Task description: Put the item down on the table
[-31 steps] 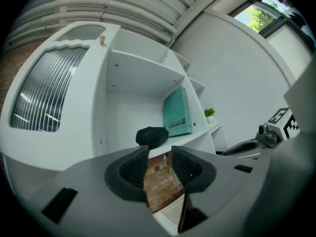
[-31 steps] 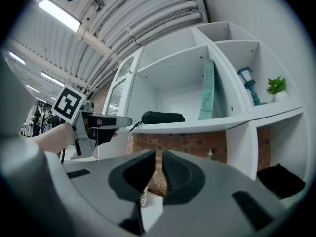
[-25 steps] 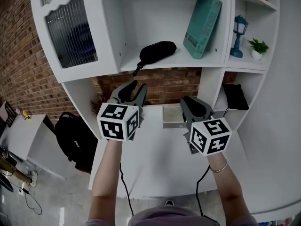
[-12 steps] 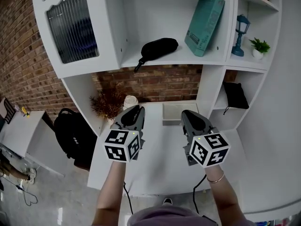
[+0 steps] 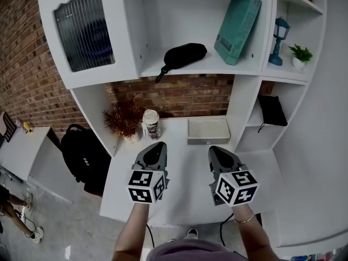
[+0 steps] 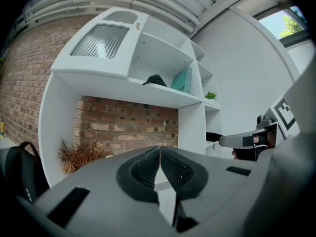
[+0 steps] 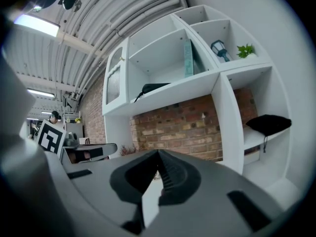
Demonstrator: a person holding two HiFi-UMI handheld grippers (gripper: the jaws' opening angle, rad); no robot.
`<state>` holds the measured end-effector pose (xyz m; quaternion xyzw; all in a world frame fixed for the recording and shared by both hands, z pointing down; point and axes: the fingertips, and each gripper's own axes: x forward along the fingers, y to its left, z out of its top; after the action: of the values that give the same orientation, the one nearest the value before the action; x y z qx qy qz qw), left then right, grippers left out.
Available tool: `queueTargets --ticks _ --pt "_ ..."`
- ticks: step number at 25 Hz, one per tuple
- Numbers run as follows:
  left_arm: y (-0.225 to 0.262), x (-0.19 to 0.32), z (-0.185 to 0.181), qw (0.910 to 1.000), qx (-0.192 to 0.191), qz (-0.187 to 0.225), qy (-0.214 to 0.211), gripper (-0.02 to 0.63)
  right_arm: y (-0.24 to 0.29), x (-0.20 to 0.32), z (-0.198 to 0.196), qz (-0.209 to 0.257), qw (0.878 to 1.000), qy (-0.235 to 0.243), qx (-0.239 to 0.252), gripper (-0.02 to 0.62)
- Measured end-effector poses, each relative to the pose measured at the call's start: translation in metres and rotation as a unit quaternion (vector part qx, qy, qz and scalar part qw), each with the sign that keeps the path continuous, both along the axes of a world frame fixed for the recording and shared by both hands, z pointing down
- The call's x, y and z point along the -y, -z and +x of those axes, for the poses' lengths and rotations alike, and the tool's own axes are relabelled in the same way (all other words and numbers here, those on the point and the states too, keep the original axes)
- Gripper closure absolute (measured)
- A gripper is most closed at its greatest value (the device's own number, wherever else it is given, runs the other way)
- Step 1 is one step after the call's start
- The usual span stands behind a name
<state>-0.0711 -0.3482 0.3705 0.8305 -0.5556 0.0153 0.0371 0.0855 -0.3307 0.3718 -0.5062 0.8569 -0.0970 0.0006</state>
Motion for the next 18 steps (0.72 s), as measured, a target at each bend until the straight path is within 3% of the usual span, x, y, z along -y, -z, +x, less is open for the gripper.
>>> queueTargets --ticks 6,18 --pt "-0.029 -0.011 0.008 0.9999 0.014 -0.008 0.003 0.606 -0.02 -0.011 0.001 -0.018 1.0 -0.008 0.0 0.592" --pt "-0.067 -0.027 0.007 0.999 -0.008 -0.044 0.003 0.606 -0.053 -0.022 0.013 -0.041 0.999 -0.014 -0.012 0.592"
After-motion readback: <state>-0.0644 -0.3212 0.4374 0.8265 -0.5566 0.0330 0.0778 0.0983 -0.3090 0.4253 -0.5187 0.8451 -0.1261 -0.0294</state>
